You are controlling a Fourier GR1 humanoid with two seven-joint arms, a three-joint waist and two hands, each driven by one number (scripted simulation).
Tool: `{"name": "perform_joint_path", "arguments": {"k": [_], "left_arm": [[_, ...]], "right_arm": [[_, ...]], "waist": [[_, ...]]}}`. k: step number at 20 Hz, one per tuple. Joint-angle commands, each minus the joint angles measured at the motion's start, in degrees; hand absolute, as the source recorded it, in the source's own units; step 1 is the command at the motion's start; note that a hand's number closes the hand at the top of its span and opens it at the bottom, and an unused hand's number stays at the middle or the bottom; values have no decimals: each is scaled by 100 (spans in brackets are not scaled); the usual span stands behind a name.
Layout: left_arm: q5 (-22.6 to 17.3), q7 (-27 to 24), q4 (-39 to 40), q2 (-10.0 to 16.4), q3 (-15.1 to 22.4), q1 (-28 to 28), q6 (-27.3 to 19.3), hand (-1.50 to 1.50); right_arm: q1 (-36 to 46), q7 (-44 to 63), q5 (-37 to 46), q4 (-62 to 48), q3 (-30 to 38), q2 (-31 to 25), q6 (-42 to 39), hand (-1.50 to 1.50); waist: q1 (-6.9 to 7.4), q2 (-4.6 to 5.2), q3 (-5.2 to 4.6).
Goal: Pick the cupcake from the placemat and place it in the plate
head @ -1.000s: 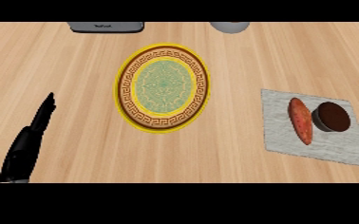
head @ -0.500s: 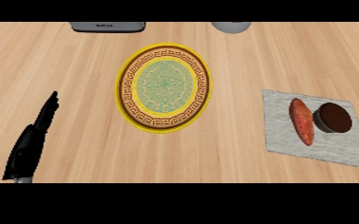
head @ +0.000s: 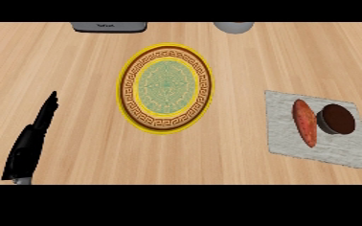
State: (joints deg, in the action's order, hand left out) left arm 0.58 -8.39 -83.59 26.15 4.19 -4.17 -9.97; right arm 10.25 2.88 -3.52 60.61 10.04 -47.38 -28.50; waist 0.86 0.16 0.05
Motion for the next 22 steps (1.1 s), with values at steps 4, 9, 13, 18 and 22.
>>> {"name": "perform_joint_path", "arguments": {"k": [4,9,13,18,22], "left_arm": [[264,84,11,-274,-179,159,23,0],[288,-33,-202,-203,-372,-259,311,0],[496,65,-19,-422,-436,55,306,0],[515,407,-715,-433,-617,-270,527,0],[588,185,293,-437,-855,481,670,0]], "right_arm": [[452,-912,849,-1187,-202,223,-280,-150],[879,-910,1224,-1446,-417,618,-261,-150],[1139,-1193,1599,-2045,-421,706,-275,-150],[946,-1647,1913,-2243,-340,664,-193,-150],[1357,-1124,1900,-2193,-317,1018,-130,-150]], "waist": [[-41,-7,-2],[-23,-12,-3],[-34,-6,-2],[-40,-12,-2],[-66,-8,-5]]}}
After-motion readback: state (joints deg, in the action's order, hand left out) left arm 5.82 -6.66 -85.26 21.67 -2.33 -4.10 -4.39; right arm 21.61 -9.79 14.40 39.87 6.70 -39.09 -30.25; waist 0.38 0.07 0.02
